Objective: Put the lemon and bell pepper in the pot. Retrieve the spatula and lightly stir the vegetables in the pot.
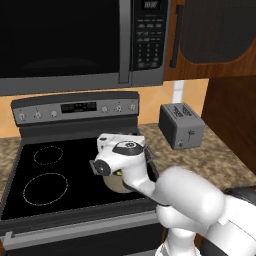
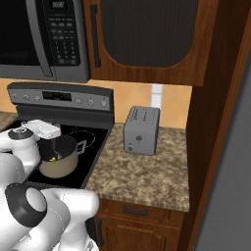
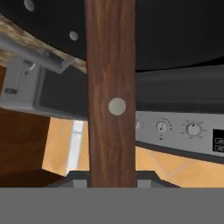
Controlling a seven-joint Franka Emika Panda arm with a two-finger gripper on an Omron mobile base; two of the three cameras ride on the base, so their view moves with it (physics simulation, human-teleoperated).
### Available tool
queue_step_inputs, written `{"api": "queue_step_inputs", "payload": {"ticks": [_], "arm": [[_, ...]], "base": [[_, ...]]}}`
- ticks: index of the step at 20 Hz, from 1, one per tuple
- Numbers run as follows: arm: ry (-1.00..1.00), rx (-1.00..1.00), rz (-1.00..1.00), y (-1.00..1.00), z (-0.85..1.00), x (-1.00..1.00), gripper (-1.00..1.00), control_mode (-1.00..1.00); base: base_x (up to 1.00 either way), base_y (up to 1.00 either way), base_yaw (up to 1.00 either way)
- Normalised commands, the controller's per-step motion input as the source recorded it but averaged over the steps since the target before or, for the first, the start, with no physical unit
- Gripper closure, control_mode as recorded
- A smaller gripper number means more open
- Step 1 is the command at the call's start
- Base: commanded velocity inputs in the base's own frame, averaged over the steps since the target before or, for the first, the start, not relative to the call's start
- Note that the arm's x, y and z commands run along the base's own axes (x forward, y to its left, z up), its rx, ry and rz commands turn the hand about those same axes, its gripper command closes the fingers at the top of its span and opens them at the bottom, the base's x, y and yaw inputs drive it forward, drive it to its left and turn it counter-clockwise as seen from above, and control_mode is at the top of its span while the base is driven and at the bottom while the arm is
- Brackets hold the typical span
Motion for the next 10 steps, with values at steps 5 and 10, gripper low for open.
{"api": "queue_step_inputs", "payload": {"ticks": [5, 10], "arm": [[-0.19, 0.0, 0.3, 0.19, -0.32, 0.19, 1.0, -1.0], [-0.4, 0.0, 0.27, 0.24, -0.02, 0.0, 1.0, -1.0]], "base": [[0.0, 0.0, 0.0], [0.0, 0.0, 0.0]]}}
